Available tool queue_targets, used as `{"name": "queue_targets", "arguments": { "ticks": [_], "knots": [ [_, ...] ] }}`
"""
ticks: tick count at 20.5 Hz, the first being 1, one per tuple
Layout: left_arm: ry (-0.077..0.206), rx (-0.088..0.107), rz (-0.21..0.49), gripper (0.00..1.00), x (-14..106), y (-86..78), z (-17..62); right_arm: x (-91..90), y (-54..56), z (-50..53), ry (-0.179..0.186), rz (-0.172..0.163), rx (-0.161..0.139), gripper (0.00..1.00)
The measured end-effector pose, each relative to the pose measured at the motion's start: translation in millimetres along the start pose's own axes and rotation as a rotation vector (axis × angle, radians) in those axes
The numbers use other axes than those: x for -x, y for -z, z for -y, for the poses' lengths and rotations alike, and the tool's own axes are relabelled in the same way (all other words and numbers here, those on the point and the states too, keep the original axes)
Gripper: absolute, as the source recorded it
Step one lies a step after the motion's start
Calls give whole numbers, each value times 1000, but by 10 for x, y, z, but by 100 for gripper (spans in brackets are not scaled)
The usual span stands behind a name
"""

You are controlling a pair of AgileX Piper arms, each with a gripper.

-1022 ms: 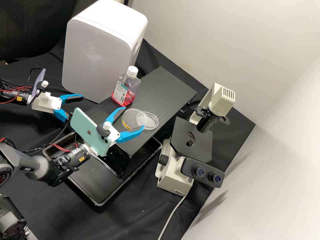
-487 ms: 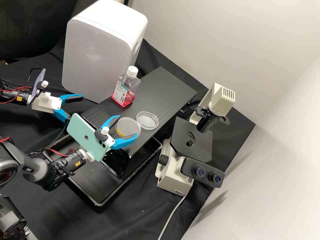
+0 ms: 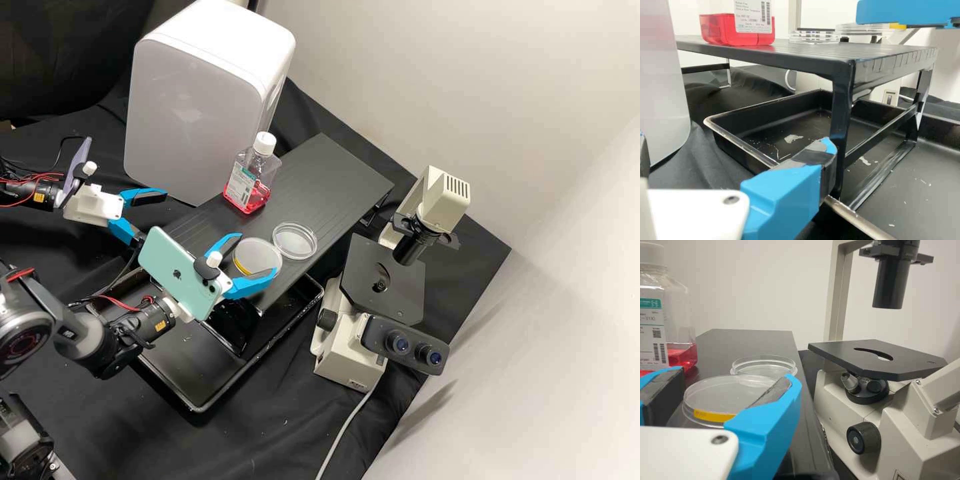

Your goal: Remove the lid from the petri dish

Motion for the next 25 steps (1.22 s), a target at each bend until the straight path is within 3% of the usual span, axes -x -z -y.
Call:
{"name": "queue_targets", "arguments": {
  "ticks": [5, 8, 16, 21, 25],
  "knots": [
    [0, 0, 0, 100, 0, 0, 0, -130, -23, -4, -15, 15, 19, 0],
    [0, 0, 0, 100, 0, 0, 0, -229, -45, 24, -22, 33, 13, 0],
    [0, 0, 0, 100, 0, 0, 0, -410, -52, 40, -28, 28, 24, 0],
    [0, 0, 0, 100, 0, 0, 0, -422, -51, 26, -39, 32, 26, 0],
    [0, 0, 0, 100, 0, 0, 0, -394, 32, -66, -76, 5, 21, 0]
  ]
}}
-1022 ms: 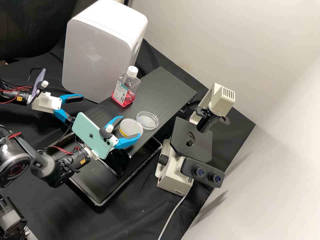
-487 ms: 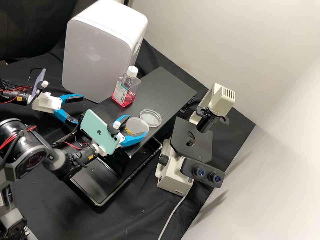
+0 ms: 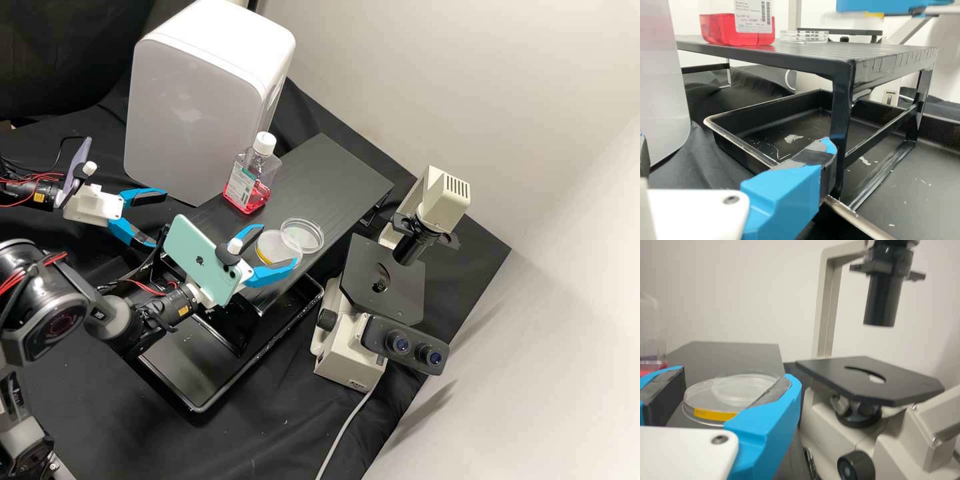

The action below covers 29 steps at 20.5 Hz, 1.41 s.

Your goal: Remove the lid from the petri dish

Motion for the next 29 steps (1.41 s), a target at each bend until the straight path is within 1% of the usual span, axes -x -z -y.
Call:
{"name": "queue_targets", "arguments": {
  "ticks": [4, 8, 10, 12, 15, 17, 23, 24, 29],
  "knots": [
    [0, 0, 0, 100, 0, 0, 0, 21, 70, -76, -29, -27, -3, 0],
    [0, 2, 0, 100, 0, 0, 0, 22, 73, -80, -30, -28, -3, 0],
    [0, 4, 0, 100, 0, 0, 0, 1, 72, -61, -32, -19, -10, 0],
    [0, 4, 0, 100, 0, 0, 0, -36, 56, -28, -24, -14, -9, 0],
    [0, 4, 0, 100, 0, 0, 0, -86, 3, 38, -10, 11, -8, 0],
    [0, 6, 0, 100, 0, 0, 0, -112, -16, 52, -11, 21, -10, 0],
    [2, 7, 0, 100, -1, 2, 7, -180, -16, 60, -15, 17, -11, 0],
    [2, 7, 0, 100, -1, 2, 7, -183, -16, 61, -15, 17, -7, 0],
    [2, 7, 0, 100, -1, 2, 7, -188, -40, 87, -7, 25, -3, 0]
  ]
}}
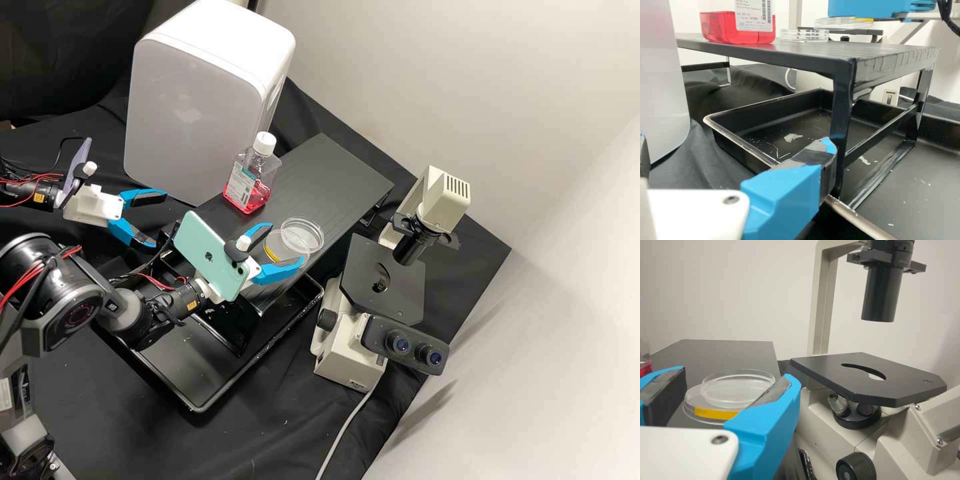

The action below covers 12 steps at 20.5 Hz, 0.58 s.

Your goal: Remove the lid from the petri dish

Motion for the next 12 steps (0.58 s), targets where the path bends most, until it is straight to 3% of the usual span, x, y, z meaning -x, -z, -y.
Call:
{"name": "queue_targets", "arguments": {
  "ticks": [12],
  "knots": [
    [0, 0, 0, 100, 0, 0, 0, 6, 43, 42, 12, -12, 11, 0]
  ]
}}
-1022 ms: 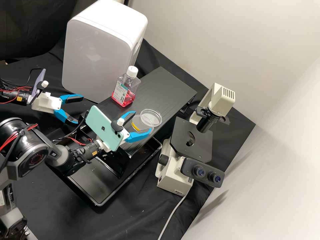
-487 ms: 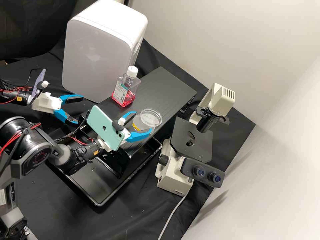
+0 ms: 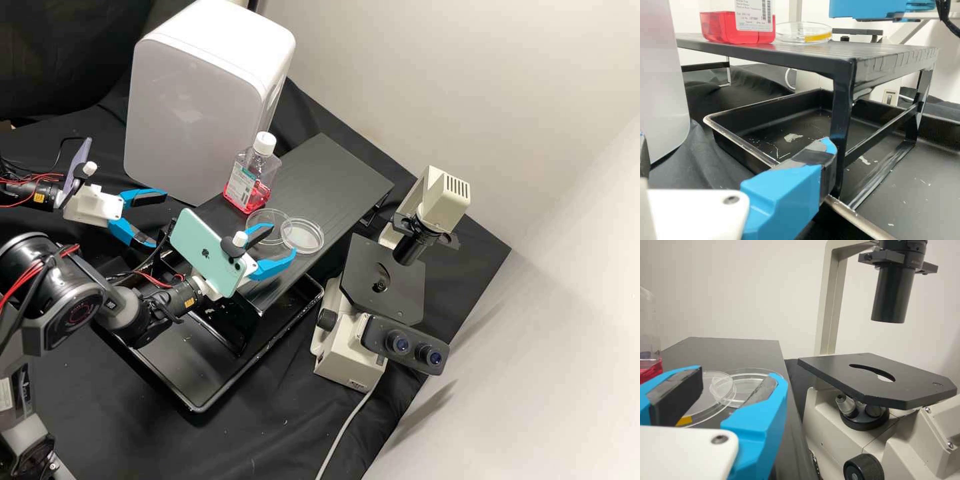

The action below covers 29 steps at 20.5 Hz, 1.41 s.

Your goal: Remove the lid from the petri dish

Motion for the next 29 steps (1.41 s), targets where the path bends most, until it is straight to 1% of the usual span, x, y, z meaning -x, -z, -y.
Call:
{"name": "queue_targets", "arguments": {
  "ticks": [11, 12, 14, 17, 19, 21, 27, 29],
  "knots": [
    [0, 0, 0, 100, 0, 0, 0, 0, 0, 0, 0, 0, 0, 0],
    [0, 0, 0, 100, 0, 0, 0, 8, -6, 5, 3, 2, 0, 100],
    [0, 0, 0, 100, 0, 0, 0, 24, -19, 12, 6, 10, 0, 100],
    [0, 0, 0, 100, 0, 0, 0, 65, -17, -30, -15, 23, -3, 100],
    [0, 0, 0, 100, 0, 0, 0, 83, -7, -65, -33, 28, -10, 100],
    [0, 0, 0, 100, 0, 0, 0, 87, 0, -80, -41, 29, -13, 100],
    [0, 0, 0, 100, 0, 0, 0, 91, 9, -91, -44, 25, -14, 100],
    [0, 0, 0, 100, 0, 0, 0, 101, 11, -78, -39, 25, -14, 100]
  ]
}}
